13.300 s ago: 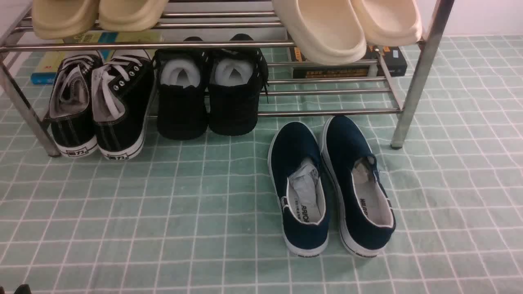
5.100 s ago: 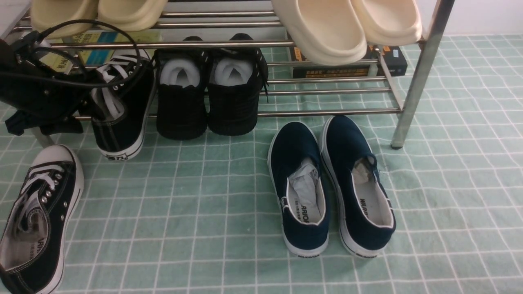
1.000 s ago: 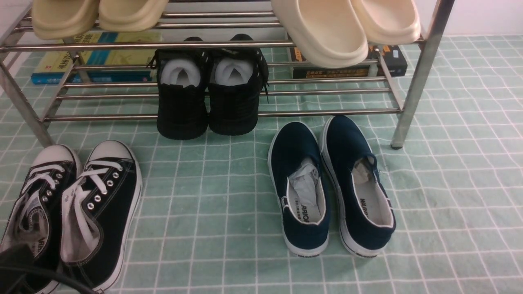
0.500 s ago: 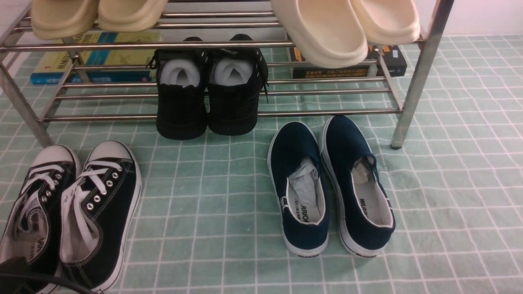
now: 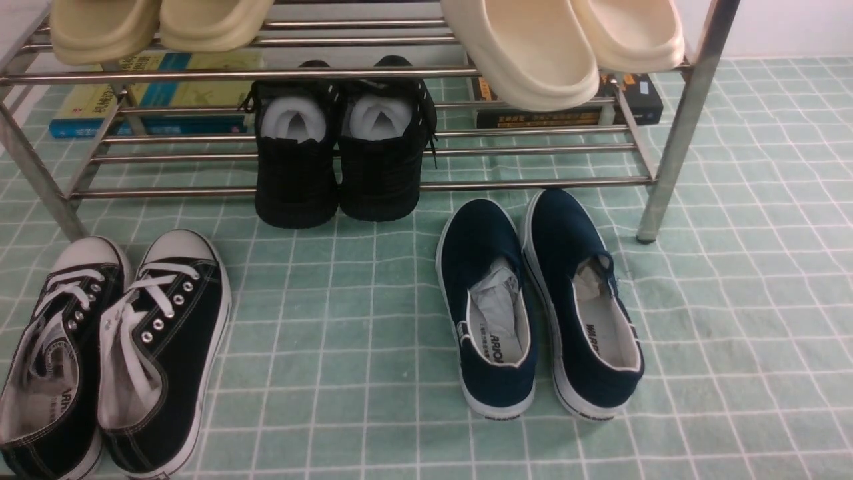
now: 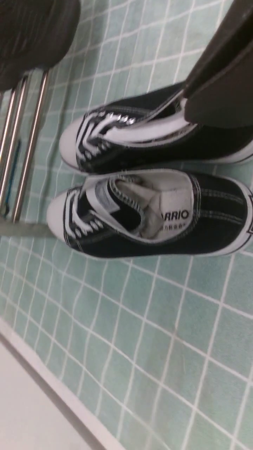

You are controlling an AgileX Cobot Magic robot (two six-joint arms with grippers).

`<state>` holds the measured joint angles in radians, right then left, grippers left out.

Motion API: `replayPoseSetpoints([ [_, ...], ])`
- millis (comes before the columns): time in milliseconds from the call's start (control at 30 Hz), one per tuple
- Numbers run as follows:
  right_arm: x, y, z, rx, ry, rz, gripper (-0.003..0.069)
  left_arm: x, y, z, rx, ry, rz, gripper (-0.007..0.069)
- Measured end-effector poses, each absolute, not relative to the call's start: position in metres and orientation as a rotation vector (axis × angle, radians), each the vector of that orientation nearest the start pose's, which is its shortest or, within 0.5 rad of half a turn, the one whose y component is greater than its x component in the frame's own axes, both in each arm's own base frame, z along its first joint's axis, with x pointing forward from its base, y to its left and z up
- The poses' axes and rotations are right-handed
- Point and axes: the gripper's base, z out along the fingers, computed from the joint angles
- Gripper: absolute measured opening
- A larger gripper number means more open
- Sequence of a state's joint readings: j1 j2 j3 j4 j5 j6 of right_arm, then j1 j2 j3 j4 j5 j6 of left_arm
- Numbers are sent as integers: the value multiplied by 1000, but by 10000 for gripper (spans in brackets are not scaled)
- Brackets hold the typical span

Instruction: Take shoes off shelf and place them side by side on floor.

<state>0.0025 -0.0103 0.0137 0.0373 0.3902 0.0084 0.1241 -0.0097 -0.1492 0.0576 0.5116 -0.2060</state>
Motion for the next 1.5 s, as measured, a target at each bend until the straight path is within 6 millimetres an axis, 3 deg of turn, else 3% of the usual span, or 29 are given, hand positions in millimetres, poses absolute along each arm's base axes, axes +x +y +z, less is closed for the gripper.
replayPoseSetpoints([
  [133,52,1,174,28,1877,44,240,47,9,202,-303,1812,-17,34],
  [467,52,1,174,28,1877,44,240,52,2,174,-113,1882,-72,41],
  [1500,52,1,174,28,1877,44,240,52,2,174,-101,1870,-64,72],
])
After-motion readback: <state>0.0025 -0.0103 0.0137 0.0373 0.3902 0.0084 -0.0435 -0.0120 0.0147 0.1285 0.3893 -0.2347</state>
